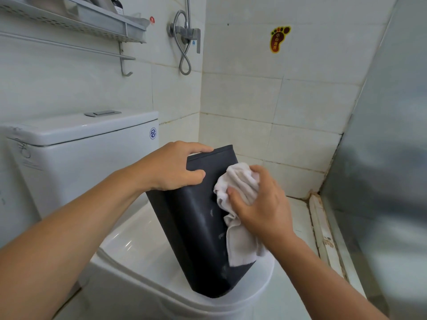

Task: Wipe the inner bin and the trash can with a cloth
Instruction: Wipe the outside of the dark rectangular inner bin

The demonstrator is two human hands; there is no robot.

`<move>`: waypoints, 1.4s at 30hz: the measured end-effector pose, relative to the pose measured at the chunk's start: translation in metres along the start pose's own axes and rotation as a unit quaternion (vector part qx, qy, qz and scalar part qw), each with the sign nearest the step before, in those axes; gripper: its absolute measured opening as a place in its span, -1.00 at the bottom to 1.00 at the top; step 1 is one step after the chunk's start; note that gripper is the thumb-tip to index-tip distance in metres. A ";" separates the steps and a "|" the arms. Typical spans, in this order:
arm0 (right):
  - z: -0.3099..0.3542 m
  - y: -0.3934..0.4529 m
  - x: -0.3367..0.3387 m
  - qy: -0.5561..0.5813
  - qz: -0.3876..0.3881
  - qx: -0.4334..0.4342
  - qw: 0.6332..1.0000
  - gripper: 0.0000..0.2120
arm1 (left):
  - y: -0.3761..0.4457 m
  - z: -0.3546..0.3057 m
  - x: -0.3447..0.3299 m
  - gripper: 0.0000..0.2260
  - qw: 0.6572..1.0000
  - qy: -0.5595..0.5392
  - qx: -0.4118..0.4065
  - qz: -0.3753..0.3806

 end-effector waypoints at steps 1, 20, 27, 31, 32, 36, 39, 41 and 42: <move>-0.001 0.006 0.003 0.004 -0.016 -0.009 1.000 -0.49 | 0.000 -0.002 0.000 -0.46 1.000 0.000 -0.003 0.000; 0.012 -0.040 -0.005 -0.010 0.021 0.146 0.989 -0.51 | -0.004 -0.004 -0.001 -0.47 1.000 -0.009 -0.010 -0.007; 0.008 -0.028 -0.002 -0.040 -0.003 0.104 0.994 -0.53 | -0.003 -0.006 -0.001 -0.49 1.000 -0.003 -0.008 -0.017; 0.008 -0.042 -0.001 -0.023 0.025 0.147 0.989 -0.53 | -0.003 -0.008 -0.002 -0.48 1.000 0.003 -0.012 -0.015; 0.008 -0.035 0.000 -0.017 0.021 0.123 0.992 -0.54 | -0.003 -0.008 -0.002 -0.48 1.000 0.004 -0.013 -0.015; 0.009 -0.027 -0.001 -0.016 0.006 0.068 0.998 -0.58 | -0.002 -0.008 -0.002 -0.49 1.000 0.006 -0.011 -0.015; 0.014 -0.046 -0.001 -0.036 0.032 0.131 0.990 -0.54 | -0.001 -0.010 -0.002 -0.50 1.000 0.014 -0.013 -0.013; 0.013 -0.049 0.002 -0.030 0.054 0.131 0.990 -0.54 | 0.000 -0.012 -0.004 -0.49 1.000 0.020 -0.018 -0.009; 0.012 -0.047 0.003 -0.023 0.062 0.125 0.990 -0.54 | 0.001 -0.013 -0.004 -0.48 1.000 0.021 -0.020 -0.006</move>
Point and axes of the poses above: each hand's wrist, its own y-axis towards the middle knuckle, its own x-axis out of the back of the hand, z = x × y, the point moved 4 cm from there along y, towards the middle knuckle, and after that the axes turned 8 degrees about -x, right-handed, at the moved point
